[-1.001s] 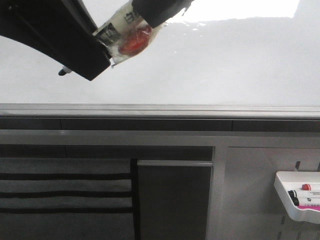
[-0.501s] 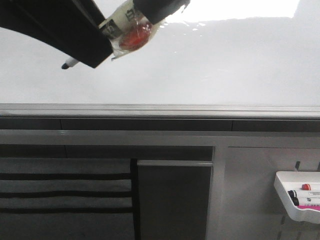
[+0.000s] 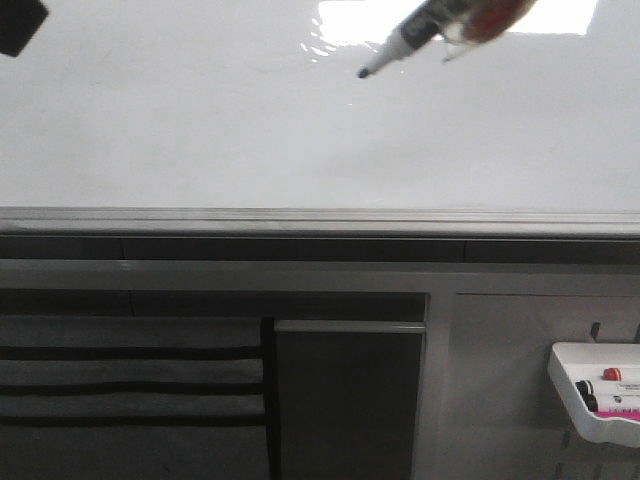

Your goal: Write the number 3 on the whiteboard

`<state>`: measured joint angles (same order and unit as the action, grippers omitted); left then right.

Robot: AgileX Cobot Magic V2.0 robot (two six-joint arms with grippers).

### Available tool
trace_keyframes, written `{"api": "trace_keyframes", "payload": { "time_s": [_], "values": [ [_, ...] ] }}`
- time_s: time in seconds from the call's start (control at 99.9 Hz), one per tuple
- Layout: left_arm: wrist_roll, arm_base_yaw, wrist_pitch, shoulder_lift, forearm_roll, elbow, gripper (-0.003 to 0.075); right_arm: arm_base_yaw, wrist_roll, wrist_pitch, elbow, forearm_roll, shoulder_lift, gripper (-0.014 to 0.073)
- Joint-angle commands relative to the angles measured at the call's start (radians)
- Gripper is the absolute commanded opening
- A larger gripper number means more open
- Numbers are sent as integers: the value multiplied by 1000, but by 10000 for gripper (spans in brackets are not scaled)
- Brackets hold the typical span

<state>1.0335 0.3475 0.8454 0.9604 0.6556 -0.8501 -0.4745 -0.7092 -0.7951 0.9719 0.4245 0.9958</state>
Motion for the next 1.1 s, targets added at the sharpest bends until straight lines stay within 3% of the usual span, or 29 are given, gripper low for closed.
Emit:
{"api": "trace_keyframes", "payload": {
  "time_s": [0.0, 0.17, 0.46, 0.611, 1.091],
  "values": [
    [-19, -48, -66, -70, 98, 36, 389, 33, 97, 116, -51, 7, -64, 57],
    [-19, -79, -158, -158, 140, 143, 389, 49, 169, 201, -175, 7, -109, 57],
    [-19, -79, -200, -176, 140, 161, 388, 49, 169, 206, -185, 7, -112, 57],
    [-19, -79, -196, -176, 142, 161, 388, 49, 174, 307, -180, 31, -110, 57],
    [-19, -79, -196, -176, 142, 161, 388, 85, 195, 127, 271, 29, 314, 57]
  ]
}}
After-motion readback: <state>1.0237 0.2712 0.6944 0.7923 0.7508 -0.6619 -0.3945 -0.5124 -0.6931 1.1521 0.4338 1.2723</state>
